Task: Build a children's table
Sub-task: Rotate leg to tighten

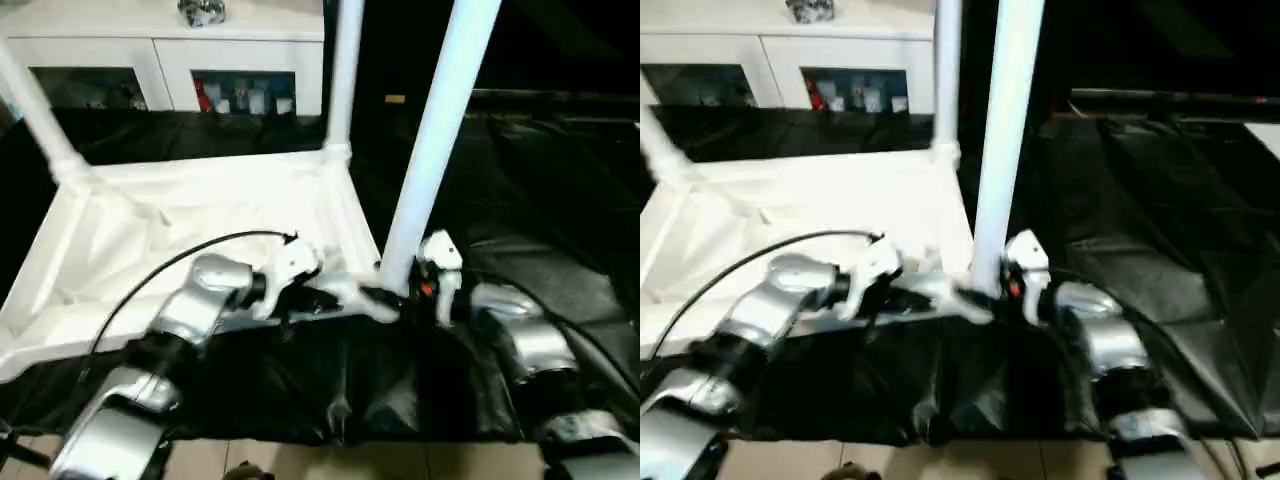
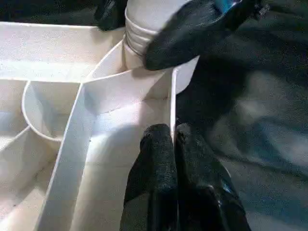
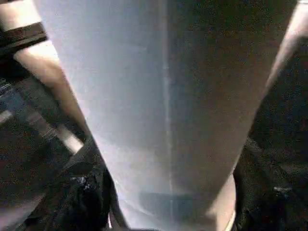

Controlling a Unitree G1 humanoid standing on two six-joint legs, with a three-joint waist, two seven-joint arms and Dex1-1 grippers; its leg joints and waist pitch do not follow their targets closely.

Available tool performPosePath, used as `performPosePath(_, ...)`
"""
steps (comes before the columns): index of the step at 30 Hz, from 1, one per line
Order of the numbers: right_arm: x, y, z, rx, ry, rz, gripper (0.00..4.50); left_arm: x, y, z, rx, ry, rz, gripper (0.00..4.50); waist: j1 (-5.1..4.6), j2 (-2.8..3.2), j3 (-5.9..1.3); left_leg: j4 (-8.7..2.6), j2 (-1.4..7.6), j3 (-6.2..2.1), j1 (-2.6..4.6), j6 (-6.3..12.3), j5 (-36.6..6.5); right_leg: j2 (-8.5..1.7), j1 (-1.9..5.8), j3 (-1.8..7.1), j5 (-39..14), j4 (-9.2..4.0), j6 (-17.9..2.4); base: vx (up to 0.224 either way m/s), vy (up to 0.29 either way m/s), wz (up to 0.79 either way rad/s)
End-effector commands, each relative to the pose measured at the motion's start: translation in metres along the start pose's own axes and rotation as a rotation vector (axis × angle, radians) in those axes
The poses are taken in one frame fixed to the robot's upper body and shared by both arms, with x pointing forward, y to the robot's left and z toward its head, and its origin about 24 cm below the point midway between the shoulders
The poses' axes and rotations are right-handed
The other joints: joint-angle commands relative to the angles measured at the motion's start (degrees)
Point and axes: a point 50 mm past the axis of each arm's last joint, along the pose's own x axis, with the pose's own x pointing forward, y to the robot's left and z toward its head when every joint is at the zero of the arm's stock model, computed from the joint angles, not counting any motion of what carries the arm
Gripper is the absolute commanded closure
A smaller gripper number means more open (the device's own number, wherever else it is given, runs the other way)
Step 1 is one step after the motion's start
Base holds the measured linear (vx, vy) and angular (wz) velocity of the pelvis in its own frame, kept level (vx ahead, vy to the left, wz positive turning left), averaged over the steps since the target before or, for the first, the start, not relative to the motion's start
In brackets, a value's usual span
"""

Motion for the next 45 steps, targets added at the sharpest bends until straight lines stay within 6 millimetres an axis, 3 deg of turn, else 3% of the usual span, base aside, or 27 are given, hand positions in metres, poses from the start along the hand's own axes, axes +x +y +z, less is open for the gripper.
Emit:
performPosePath(1, 0.015, 0.014, -0.015, 0.037, 0.072, -0.010, 1.78, 0.017, -0.004, 0.011, 0.001, -0.010, 0.037, 4.50, -0.29, 0.05, -3.12, -4.33, 2.60, -1.71, 1.35, -0.72, -16.63, -5.19, 1.87, 2.90, -22.13, -5.82, -10.00, 0.000, 0.000, 0.00)
performPosePath(3, 0.037, 0.024, -0.013, 0.082, 0.064, -0.139, 1.78, 0.034, -0.001, 0.023, -0.030, -0.030, 0.159, 4.50, -0.72, 0.26, -2.93, -4.40, 2.47, -1.87, 1.45, -1.13, -18.20, -5.20, 1.69, 2.83, -24.48, -6.18, -9.32, 0.000, 0.000, 0.00)
performPosePath(6, 0.050, 0.038, -0.010, 0.013, 0.058, -0.136, 1.78, 0.041, -0.002, 0.032, -0.006, -0.069, 0.188, 4.50, -0.77, -0.02, -2.77, -4.47, 2.31, -2.02, 1.71, -0.77, -20.50, -5.34, 1.61, 2.67, -28.32, -6.88, -7.53, 0.000, 0.000, 0.00)
performPosePath(8, 0.051, 0.041, -0.007, 0.025, 0.025, -0.108, 1.24, 0.042, -0.003, 0.035, 0.005, -0.081, 0.171, 4.50, -0.68, 0.01, -2.99, -4.54, 2.36, -2.03, 1.54, -0.13, -19.68, -5.41, 1.75, 2.86, -27.06, -6.73, -7.37, 0.000, 0.000, 0.00)
performPosePath(11, 0.048, 0.038, -0.003, 0.085, -0.018, -0.083, 1.02, 0.038, -0.004, 0.033, 0.053, -0.083, 0.134, 4.50, -0.53, -0.16, -3.23, -4.60, 2.55, -1.91, 1.10, 0.96, -16.83, -5.37, 2.09, 3.02, -21.57, -6.04, -8.61, 0.000, 0.000, 0.00)
performPosePath(15, 0.037, 0.032, -0.003, -0.008, -0.016, -0.012, 0.65, 0.027, -0.006, 0.026, 0.083, -0.090, 0.051, 4.50, -0.54, -0.50, -3.41, -4.51, 2.65, -1.75, 0.54, 1.95, -14.07, -5.44, 2.64, 3.04, -15.60, -5.20, -10.49, 0.000, 0.000, 0.00)
performPosePath(19, 0.024, 0.024, -0.001, -0.069, -0.037, 0.051, 0.65, 0.016, -0.010, 0.024, 0.116, -0.122, -0.050, 4.50, -0.44, -0.76, -3.90, -3.96, 2.67, -1.44, 0.42, 3.64, -9.46, -5.37, 2.94, 3.06, -7.61, -4.21, -12.67, 0.000, 0.000, 0.00)
performPosePath(21, 0.018, 0.022, 0.001, -0.082, -0.046, 0.091, 0.65, 0.011, -0.012, 0.022, 0.132, -0.120, -0.093, 4.50, -0.06, -0.64, -4.33, -3.35, 2.63, -1.19, 0.14, 5.75, -5.14, -5.16, 3.01, 3.05, -0.13, -3.18, -14.33, 0.000, 0.000, 0.00)
performPosePath(23, 0.009, 0.019, 0.001, -0.092, -0.036, 0.175, 0.65, 0.004, -0.014, 0.018, 0.146, -0.108, -0.146, 4.50, 0.24, -0.50, -4.27, -3.13, 2.70, -1.09, -0.14, 7.23, -3.83, -4.90, 2.91, 2.80, 3.09, -2.78, -15.07, 0.000, 0.000, 0.00)
performPosePath(25, 0.001, 0.017, 0.001, -0.105, -0.017, 0.247, 0.65, 0.000, -0.014, 0.015, 0.145, -0.095, -0.175, 4.50, 0.43, -0.45, -4.12, -3.08, 2.83, -0.98, -0.02, 7.59, -5.48, -4.86, 2.81, 2.74, 1.76, -2.96, -15.21, 0.000, 0.000, 0.00)
performPosePath(26, -0.007, 0.016, 0.000, -0.111, 0.010, 0.325, 0.65, -0.006, -0.014, 0.012, 0.145, -0.082, -0.219, 4.50, 0.55, -0.55, -3.89, -3.25, 2.90, -1.04, 0.04, 6.93, -7.37, -4.83, 2.86, 2.69, -1.79, -3.33, -14.90, 0.000, 0.000, 0.00)
performPosePath(31, -0.021, 0.016, -0.004, -0.137, 0.088, 0.470, 0.65, -0.019, -0.014, 0.004, 0.141, -0.031, -0.275, 4.50, 0.92, -0.56, -3.57, -3.69, 3.19, -1.14, 0.46, 4.36, -10.74, -5.04, 2.47, 2.86, -9.99, -4.10, -13.34, 0.000, 0.000, 0.00)
performPosePath(32, -0.023, 0.016, -0.004, -0.138, 0.095, 0.482, 0.65, -0.020, -0.014, 0.003, 0.141, -0.026, -0.281, 4.50, 0.98, -0.53, -3.54, -3.69, 3.21, -1.13, 0.48, 4.21, -10.84, -5.07, 2.41, 2.90, -10.20, -4.09, -13.25, 0.000, 0.000, 0.00)
performPosePath(33, -0.023, 0.016, -0.004, -0.139, 0.100, 0.491, 0.98, -0.022, -0.014, 0.002, 0.141, -0.022, -0.285, 4.50, 1.08, -0.46, -3.62, -3.68, 3.20, -1.14, 0.55, 4.02, -10.77, -5.11, 2.33, 2.92, -10.34, -4.08, -13.22, 0.000, 0.000, 0.00)
performPosePath(36, -0.025, 0.016, -0.003, -0.141, 0.109, 0.511, 1.03, -0.027, -0.014, -0.001, 0.132, -0.003, -0.312, 4.50, 1.12, -0.57, -3.65, -3.70, 3.15, -1.16, 0.51, 3.68, -10.18, -5.11, 2.32, 2.92, -9.66, -3.96, -13.38, 0.000, 0.000, 0.00)
performPosePath(38, -0.025, 0.017, -0.003, -0.156, 0.122, 0.530, 1.41, -0.032, -0.014, -0.004, 0.126, 0.021, -0.341, 4.50, 1.20, -0.56, -3.81, -3.60, 3.09, -1.20, 0.41, 3.74, -9.21, -5.13, 2.48, 2.89, -8.23, -3.71, -13.52, 0.000, 0.000, 0.00)
performPosePath(45, -0.018, 0.022, -0.001, -0.154, 0.081, 0.504, 1.74, -0.029, -0.011, -0.004, 0.120, 0.017, -0.283, 4.50, 1.11, -0.56, -3.85, -3.44, 2.94, -1.14, 0.26, 4.12, -8.30, -5.09, 2.52, 2.84, -6.99, -3.63, -13.78, 0.000, 0.000, 0.00)
